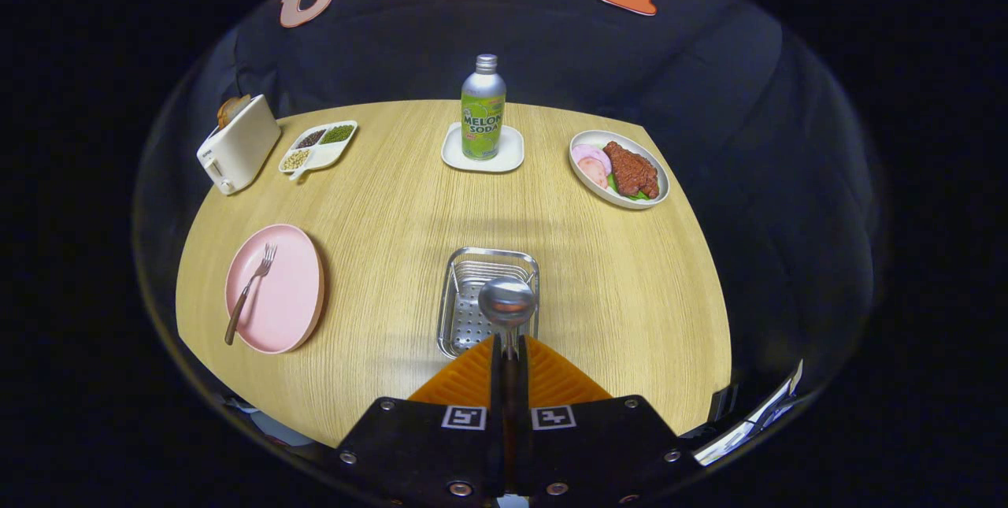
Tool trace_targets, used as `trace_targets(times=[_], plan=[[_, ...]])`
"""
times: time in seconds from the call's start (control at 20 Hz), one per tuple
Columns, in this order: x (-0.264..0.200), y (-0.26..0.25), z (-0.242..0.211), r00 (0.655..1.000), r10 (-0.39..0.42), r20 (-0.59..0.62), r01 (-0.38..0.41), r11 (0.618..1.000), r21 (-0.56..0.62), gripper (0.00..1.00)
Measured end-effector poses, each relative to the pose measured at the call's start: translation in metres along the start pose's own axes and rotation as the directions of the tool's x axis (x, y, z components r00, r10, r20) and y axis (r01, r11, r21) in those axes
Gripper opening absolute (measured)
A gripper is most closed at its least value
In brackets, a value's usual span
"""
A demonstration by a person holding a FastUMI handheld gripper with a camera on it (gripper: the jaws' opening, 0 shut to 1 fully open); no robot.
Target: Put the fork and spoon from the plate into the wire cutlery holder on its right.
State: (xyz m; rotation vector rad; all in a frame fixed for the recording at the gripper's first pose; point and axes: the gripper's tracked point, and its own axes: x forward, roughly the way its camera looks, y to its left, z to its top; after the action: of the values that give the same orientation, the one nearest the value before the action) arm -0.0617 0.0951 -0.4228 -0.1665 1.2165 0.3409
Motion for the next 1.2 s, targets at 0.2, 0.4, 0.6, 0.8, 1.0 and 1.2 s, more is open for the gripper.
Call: trace_targets(times=[0.2,0.4,0.6,0.8,1.0,1.2], plan=[[-0.002,0.003,0.020,0.998,-0.003,0.062,0.003,1.000,0.009,0.08],[-0.018,0.004,0.050,0.983,-0.003,0.183,-0.010,0.997,0.070,0.10],[-0.053,0.015,0.094,0.912,0.039,0.408,-0.101,0.986,0.132,0.13],[-0.092,0.018,0.125,0.817,0.003,0.576,-0.092,0.988,0.125,0.23],[-0.119,0.034,0.142,0.747,0.001,0.665,-0.075,0.994,0.083,0.57],[-0.148,0.052,0.163,0.657,-0.023,0.753,-0.066,0.994,0.088,0.80]])
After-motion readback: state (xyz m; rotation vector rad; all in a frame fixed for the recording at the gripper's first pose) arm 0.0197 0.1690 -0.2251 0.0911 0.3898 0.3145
